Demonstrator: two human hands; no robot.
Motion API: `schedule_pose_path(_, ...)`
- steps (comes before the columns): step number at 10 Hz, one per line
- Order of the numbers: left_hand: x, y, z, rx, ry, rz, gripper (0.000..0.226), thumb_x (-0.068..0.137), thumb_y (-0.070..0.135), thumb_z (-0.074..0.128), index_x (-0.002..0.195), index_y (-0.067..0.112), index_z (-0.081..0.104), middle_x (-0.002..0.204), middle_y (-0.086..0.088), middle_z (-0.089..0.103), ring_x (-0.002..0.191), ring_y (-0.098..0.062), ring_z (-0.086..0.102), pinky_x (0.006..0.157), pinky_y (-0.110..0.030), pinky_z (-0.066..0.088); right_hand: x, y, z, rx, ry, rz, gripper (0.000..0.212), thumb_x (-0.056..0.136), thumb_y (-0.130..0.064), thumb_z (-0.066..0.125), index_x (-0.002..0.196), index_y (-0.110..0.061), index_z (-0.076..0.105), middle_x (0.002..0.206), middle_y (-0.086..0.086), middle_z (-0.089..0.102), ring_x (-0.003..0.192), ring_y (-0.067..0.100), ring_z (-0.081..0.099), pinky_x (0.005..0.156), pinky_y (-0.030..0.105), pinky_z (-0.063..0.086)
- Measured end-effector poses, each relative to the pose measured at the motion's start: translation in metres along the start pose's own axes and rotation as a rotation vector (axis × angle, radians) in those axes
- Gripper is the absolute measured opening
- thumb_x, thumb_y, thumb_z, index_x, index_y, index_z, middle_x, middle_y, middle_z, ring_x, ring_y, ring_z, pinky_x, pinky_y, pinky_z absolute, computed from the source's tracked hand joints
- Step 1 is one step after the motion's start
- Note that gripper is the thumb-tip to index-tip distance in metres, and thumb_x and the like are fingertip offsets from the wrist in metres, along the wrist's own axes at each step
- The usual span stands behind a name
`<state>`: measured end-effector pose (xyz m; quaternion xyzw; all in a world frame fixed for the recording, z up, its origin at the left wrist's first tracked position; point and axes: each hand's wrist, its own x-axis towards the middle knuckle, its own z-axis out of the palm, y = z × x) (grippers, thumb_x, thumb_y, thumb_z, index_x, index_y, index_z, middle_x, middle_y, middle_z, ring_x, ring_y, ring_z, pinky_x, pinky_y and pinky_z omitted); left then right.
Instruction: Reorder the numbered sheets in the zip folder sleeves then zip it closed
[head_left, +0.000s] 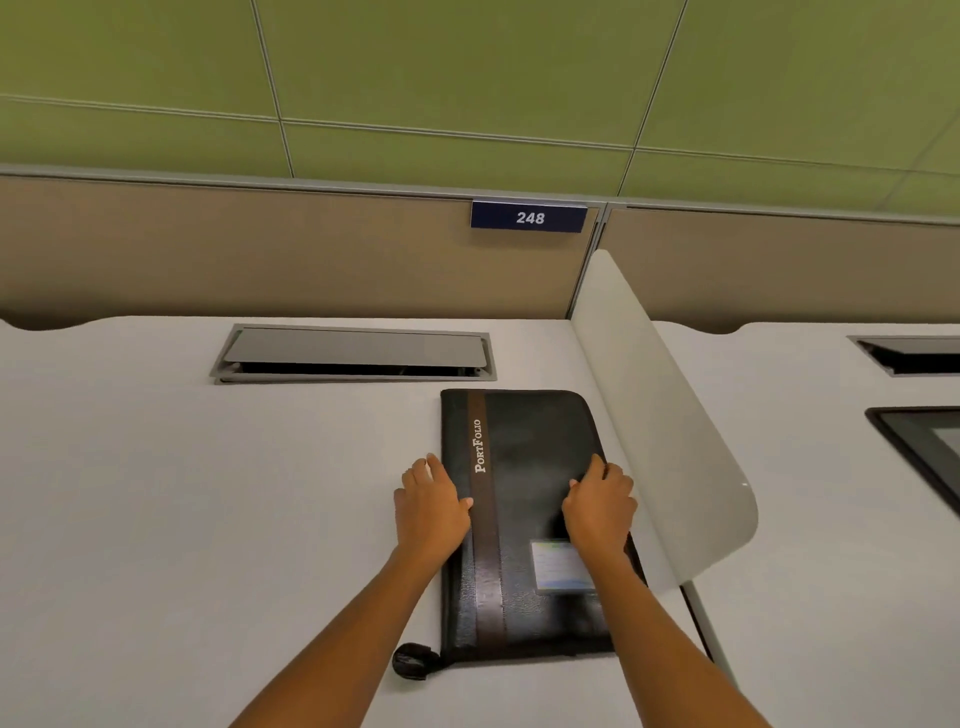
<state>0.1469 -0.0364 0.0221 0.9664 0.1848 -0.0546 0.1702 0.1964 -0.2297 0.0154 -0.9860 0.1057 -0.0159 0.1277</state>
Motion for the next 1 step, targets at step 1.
schedule_pose_path(1,-0.0065,-0.0017,-0.0168,0.096,0.130,0.042,0.083,0.096,0.058,0.037,0.154,0.012,-0.001,0.162,-0.011,0.001,0.149,-0.033,0.005,0.118,-0.043,0.014,-0.0206,-0.0345,0.0031,0.039,0.024,-0.219,0.055,0.101,-0.033,0.043,0.150,-0.011,0.029,0.156,0.015,0.027,0.145,0.032,0.023,0.112,0.046,0.030)
